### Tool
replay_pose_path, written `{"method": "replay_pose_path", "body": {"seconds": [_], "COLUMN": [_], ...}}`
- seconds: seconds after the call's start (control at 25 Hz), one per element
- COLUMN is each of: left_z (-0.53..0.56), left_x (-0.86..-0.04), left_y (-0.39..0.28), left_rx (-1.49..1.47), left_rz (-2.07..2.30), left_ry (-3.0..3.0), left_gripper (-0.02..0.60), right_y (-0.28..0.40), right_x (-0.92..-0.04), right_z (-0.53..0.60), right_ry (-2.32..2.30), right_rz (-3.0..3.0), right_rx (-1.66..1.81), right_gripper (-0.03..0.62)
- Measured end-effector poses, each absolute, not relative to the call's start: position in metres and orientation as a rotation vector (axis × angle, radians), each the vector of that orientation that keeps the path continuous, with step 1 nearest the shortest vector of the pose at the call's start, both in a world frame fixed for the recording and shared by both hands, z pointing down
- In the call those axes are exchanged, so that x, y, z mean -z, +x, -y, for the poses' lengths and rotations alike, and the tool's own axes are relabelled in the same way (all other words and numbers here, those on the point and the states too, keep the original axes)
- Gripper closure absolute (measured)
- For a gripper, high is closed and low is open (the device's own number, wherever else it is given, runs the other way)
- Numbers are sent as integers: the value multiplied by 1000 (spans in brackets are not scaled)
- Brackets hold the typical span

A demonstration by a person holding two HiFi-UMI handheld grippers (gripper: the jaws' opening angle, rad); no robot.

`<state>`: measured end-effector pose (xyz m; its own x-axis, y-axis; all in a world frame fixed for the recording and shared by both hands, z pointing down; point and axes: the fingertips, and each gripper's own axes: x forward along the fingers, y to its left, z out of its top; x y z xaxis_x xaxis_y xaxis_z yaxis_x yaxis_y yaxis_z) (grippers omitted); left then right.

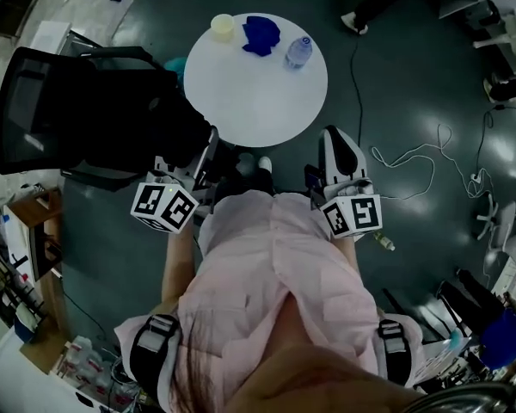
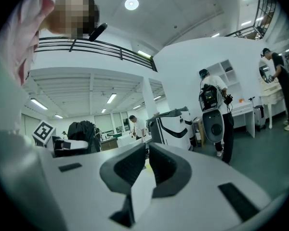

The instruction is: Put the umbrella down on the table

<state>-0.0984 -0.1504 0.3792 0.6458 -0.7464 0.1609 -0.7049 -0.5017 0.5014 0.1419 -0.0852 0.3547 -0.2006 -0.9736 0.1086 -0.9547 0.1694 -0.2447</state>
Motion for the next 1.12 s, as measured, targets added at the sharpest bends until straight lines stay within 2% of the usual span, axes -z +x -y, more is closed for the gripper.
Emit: {"method": "replay_pose_path", "body": {"seconds": [0.56,1.12], "left_z": [233,241], "left_x": [-397,-408], "left_y": [-106,-74], "left_rx": [-43,-145], "left_rz": [982,925], "left_ry": [2376,2376], "left_gripper": [268,268], "right_y": [118,150], "right_x": [-354,-359], "right_z": [151,159], "right_ry": [-2045,-2095], "right_rz": [-2240,-2179], "right_rx": [414,460], "right_gripper": [554,554]}}
